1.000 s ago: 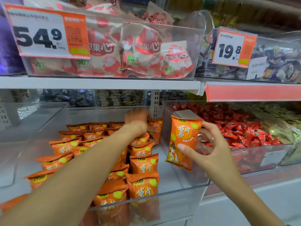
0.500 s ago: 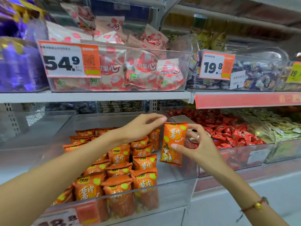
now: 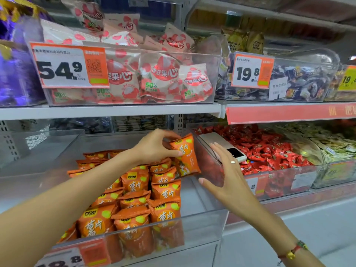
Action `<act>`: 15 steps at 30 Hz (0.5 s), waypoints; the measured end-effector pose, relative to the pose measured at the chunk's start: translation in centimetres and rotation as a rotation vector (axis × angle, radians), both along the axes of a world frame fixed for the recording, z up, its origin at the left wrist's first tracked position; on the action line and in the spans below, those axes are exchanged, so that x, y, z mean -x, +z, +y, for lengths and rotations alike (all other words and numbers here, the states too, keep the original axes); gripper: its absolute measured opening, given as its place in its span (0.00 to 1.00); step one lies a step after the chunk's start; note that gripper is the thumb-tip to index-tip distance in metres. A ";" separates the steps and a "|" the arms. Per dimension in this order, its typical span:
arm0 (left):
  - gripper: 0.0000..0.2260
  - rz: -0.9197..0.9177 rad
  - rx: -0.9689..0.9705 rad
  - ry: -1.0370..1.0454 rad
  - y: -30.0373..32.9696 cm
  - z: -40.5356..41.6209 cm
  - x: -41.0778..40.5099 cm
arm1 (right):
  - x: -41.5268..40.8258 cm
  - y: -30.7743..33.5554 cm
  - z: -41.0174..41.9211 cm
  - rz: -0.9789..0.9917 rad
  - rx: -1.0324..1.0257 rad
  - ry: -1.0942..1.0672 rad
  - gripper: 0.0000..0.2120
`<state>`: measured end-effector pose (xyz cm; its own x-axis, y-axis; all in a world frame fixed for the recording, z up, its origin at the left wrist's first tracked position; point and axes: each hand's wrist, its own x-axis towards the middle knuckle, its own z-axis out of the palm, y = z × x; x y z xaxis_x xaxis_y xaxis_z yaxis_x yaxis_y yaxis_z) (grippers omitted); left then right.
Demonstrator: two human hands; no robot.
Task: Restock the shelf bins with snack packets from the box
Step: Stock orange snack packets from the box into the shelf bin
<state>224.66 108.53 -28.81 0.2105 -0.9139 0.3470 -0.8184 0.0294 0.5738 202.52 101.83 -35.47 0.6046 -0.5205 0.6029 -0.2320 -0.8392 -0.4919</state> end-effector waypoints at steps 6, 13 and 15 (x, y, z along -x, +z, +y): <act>0.25 -0.228 -0.233 0.134 -2.5 -3.5 -0.9 | 0.3 -0.1 -0.2 0.025 0.035 -0.015 0.33; 0.23 -0.263 -0.301 0.287 -2.3 -4.9 -1.2 | 0.3 -0.1 -0.2 0.073 0.084 -0.044 0.28; 0.23 -0.250 -0.323 0.297 -2.1 -4.8 -1.0 | 0.3 -0.2 -0.2 0.085 0.091 -0.058 0.27</act>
<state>225.70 103.77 -30.91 0.4247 -0.8960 0.1297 -0.8779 -0.3726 0.3009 202.19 101.62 -35.64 0.6260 -0.5016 0.5971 -0.3186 -0.8634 -0.3913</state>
